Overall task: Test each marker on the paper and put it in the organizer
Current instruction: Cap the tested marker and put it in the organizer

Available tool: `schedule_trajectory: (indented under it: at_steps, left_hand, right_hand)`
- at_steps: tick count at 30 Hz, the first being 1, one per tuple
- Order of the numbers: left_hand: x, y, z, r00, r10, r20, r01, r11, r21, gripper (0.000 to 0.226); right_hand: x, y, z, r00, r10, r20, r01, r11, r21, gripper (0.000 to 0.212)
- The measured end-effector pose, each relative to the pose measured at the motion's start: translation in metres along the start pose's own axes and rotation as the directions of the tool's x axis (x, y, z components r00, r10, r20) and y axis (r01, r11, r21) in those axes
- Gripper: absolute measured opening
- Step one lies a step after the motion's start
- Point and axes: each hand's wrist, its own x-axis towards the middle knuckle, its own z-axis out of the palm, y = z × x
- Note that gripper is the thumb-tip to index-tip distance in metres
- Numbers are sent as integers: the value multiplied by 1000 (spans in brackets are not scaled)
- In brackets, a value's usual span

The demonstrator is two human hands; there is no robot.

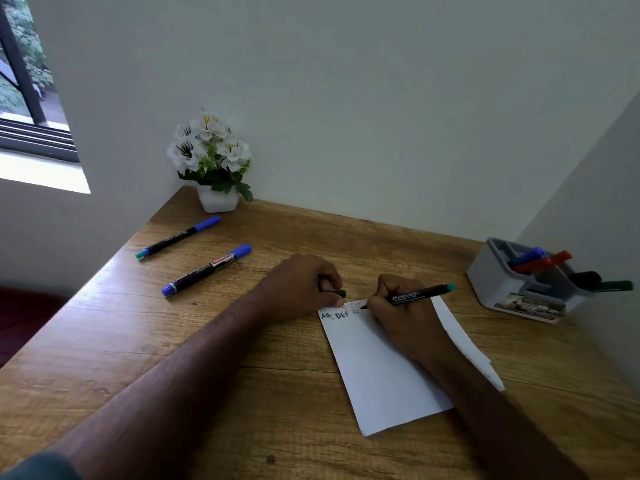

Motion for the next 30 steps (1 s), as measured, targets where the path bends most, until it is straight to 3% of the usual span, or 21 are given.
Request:
schedule_trajectory:
  at_steps: [17, 30]
  left_hand:
    - [0, 1, 0, 1000, -6, 1, 6, 1000, -4, 23]
    - [1, -1, 1, 1000, 4, -5, -4, 1000, -16, 21]
  right_hand:
    - [2, 1, 0, 1000, -21, -7, 20, 990, -142, 26]
    - [2, 2, 1, 1000, -15, -22, 14, 997, -71, 27]
